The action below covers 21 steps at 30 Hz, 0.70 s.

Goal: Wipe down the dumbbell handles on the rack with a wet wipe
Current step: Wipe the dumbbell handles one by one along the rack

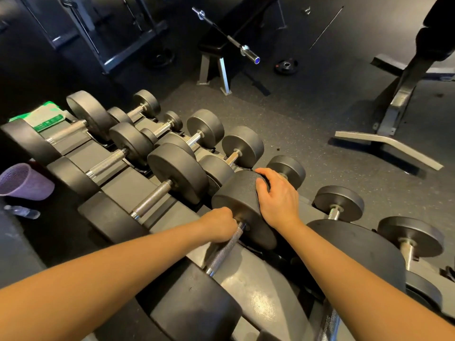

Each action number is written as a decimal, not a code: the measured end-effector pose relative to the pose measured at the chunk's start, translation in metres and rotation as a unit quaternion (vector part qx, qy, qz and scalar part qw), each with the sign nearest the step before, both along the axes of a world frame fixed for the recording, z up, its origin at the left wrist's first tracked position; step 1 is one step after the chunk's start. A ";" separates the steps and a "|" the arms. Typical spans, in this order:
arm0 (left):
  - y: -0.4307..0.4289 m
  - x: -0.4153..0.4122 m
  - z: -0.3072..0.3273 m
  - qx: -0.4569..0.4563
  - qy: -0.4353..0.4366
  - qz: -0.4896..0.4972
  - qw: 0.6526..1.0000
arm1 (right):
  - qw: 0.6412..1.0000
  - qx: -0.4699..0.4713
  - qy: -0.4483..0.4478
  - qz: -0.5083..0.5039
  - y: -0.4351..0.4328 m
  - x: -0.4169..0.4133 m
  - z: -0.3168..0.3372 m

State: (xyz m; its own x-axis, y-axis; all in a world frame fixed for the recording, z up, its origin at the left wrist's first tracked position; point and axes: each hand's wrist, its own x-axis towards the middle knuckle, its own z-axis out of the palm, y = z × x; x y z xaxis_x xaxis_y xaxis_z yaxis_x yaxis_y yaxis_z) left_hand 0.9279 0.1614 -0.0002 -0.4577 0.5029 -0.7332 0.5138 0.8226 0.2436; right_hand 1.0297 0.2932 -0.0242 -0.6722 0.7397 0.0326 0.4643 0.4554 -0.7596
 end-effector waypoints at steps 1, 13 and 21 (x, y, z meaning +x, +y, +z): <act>0.002 -0.008 -0.004 -0.007 -0.095 0.090 0.991 | 1.000 0.001 0.000 0.000 0.000 0.000 -0.001; -0.010 0.003 0.035 -0.033 0.065 -0.215 0.974 | 1.000 -0.001 0.000 -0.006 0.000 -0.001 -0.002; -0.010 -0.010 0.013 0.051 -0.114 0.110 0.986 | 1.000 0.000 -0.001 -0.006 0.001 -0.002 -0.004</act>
